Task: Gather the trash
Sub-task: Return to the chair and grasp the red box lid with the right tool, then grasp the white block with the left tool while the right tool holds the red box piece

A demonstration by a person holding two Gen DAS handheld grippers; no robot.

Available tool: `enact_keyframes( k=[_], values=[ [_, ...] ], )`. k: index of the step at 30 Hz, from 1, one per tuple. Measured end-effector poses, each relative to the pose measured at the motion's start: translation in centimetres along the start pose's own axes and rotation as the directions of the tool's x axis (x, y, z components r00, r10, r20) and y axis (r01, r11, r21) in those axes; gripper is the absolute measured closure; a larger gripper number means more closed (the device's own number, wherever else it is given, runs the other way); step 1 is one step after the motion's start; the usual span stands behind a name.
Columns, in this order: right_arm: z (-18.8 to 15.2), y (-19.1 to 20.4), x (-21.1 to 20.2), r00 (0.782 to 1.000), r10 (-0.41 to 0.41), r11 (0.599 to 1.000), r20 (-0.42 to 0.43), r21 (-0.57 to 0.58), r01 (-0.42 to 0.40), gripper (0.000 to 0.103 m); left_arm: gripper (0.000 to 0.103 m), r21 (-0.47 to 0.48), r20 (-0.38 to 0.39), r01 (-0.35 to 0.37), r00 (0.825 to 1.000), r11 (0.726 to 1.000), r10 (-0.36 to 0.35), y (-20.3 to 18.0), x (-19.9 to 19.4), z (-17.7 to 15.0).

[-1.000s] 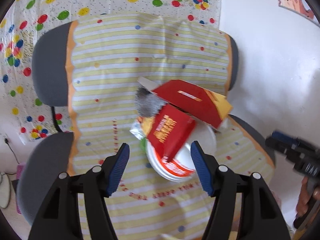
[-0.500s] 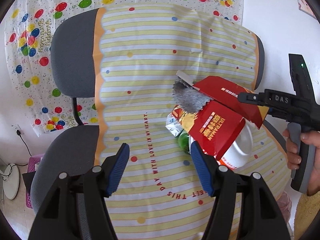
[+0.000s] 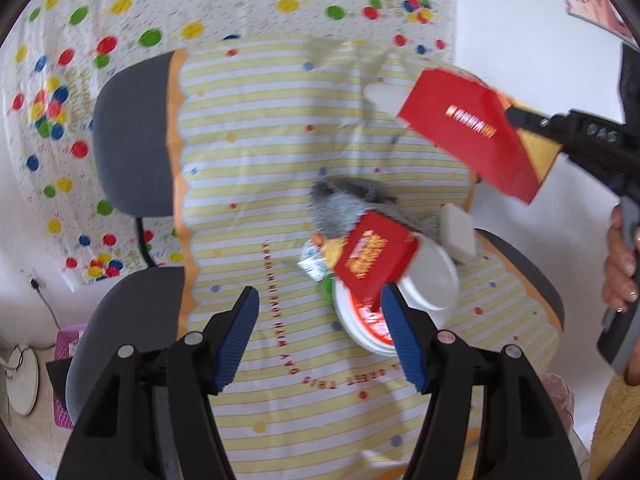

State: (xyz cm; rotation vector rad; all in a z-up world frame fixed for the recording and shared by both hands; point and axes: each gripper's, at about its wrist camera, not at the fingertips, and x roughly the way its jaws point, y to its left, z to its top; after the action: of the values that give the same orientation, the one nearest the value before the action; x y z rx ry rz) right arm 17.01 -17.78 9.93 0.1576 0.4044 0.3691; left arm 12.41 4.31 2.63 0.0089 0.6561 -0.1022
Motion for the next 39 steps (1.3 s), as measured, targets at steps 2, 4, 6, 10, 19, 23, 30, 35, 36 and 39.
enact_keyframes(
  k=[2,4,6,10,19,23,30,35,36,39],
  values=[
    [-0.3,-0.7,-2.7,0.995,-0.091,0.995,0.031,-0.045,0.092,0.103,0.041,0.026,0.001,0.023,1.000,0.999,-0.023,-1.7,0.0,0.2],
    [-1.3,-1.9,-4.7,0.986,-0.161,0.984,0.035,-0.070,0.164,0.102,0.041,0.048,-0.004,0.048,0.999,0.998,-0.048,-3.4,0.2,0.4],
    [-2.8,-3.8,-6.1,0.976,-0.216,0.973,0.016,-0.078,0.217,0.102,0.041,0.074,-0.012,0.088,0.996,0.993,-0.087,-5.7,0.9,0.7],
    [-5.7,-7.5,-7.5,0.961,-0.276,0.960,-0.032,-0.065,0.274,0.102,0.039,0.108,-0.034,0.181,0.983,0.978,-0.178,-10.3,3.2,1.2],
    [-9.6,-15.1,-8.2,0.941,-0.325,0.942,-0.095,0.051,0.331,0.102,0.039,0.167,-0.080,0.201,0.979,0.965,-0.190,-19.1,12.9,2.5],
    [-10.4,-17.2,-7.3,0.936,-0.332,0.936,-0.114,0.084,0.342,0.102,0.039,0.184,-0.120,0.163,0.983,0.969,-0.142,-21.6,17.9,3.2],
    [-11.6,-20.2,-6.1,0.940,-0.317,0.930,-0.126,0.155,0.334,0.102,0.049,0.137,-0.172,0.123,0.980,0.983,-0.099,-22.5,24.5,5.2],
    [-12.2,-20.8,-5.4,0.943,-0.300,0.931,-0.142,0.171,0.321,0.102,0.049,0.095,-0.256,0.154,0.959,0.984,-0.125,-22.3,27.5,4.8],
    [-12.3,-20.8,-5.4,0.943,-0.299,0.931,-0.144,0.172,0.321,0.102,0.053,0.091,-0.269,0.177,0.952,0.980,-0.147,-22.4,27.8,4.7],
    [-12.4,-20.8,-5.6,0.943,-0.299,0.930,-0.148,0.177,0.323,0.102,0.076,0.123,-0.253,0.195,0.954,0.973,-0.159,-22.6,27.5,4.2]
  ],
)
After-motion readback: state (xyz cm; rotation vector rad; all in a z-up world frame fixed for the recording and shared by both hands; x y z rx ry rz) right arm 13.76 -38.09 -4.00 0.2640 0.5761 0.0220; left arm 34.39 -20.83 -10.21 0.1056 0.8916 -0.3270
